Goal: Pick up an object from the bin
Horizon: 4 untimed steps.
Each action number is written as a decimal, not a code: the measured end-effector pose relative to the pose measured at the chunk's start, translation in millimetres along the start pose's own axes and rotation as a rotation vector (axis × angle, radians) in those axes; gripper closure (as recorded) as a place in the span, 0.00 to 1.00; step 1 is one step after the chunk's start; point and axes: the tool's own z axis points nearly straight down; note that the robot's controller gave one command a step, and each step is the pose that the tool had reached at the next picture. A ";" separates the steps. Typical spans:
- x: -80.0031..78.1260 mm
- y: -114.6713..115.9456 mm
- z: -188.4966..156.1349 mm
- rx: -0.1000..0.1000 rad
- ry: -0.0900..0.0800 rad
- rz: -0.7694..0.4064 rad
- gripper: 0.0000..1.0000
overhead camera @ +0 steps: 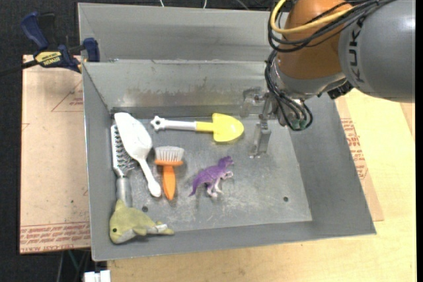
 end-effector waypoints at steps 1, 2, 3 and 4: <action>-1.7 0.0 -4.8 0.000 -0.008 0.000 0.00; 38.1 38.5 101.9 -0.001 -0.004 -0.377 0.00; 45.4 52.3 64.9 0.000 -0.012 -0.244 0.00; 48.9 61.8 79.8 -0.003 -0.004 -0.598 0.00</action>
Offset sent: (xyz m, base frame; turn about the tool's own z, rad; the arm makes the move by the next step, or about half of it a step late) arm -0.0421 0.0411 -0.1100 -0.4114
